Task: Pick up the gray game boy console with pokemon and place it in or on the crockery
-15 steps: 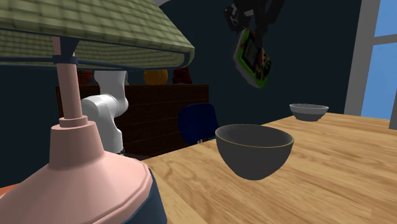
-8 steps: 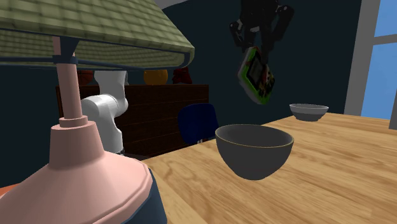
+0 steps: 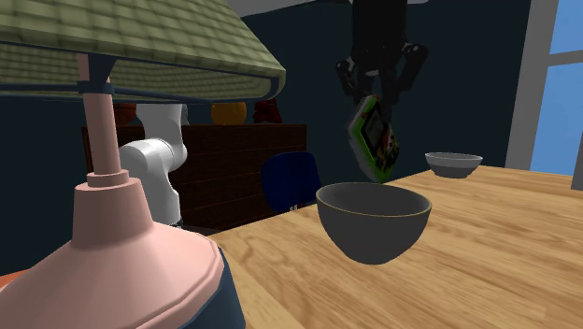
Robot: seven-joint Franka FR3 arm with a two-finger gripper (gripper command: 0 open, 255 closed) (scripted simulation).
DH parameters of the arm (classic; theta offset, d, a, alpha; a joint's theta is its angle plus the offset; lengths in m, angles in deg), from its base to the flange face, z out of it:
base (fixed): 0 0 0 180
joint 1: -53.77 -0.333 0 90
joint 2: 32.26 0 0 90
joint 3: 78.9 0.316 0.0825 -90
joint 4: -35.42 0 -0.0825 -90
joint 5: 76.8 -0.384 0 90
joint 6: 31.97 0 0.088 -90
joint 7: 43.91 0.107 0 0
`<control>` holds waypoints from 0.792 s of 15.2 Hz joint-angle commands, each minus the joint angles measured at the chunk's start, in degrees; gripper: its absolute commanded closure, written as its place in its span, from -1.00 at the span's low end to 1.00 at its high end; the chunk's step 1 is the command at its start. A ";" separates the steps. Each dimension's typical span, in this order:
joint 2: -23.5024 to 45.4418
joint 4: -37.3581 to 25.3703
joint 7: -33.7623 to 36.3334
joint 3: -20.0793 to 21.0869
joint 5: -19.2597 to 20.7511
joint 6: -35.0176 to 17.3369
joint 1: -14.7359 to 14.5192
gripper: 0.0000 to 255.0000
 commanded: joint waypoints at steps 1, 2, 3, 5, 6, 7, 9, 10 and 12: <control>-0.31 1.89 0.05 0.05 0.17 -1.67 -0.21 1.00; -0.54 2.95 0.10 0.08 0.30 -2.53 -0.35 1.00; -0.75 3.98 0.15 0.11 0.41 -3.38 -0.47 1.00; -1.16 6.30 0.23 0.18 0.63 -5.36 -0.73 1.00; -1.17 6.32 0.24 0.18 0.64 -5.37 -0.73 1.00; -1.16 6.31 0.23 0.18 0.63 -5.36 -0.72 1.00; -1.16 6.30 0.23 0.18 0.63 -5.36 -0.72 1.00; -1.16 6.30 0.23 0.18 0.63 -5.36 -0.72 1.00; -1.16 6.30 0.23 0.18 0.63 -5.36 -0.72 1.00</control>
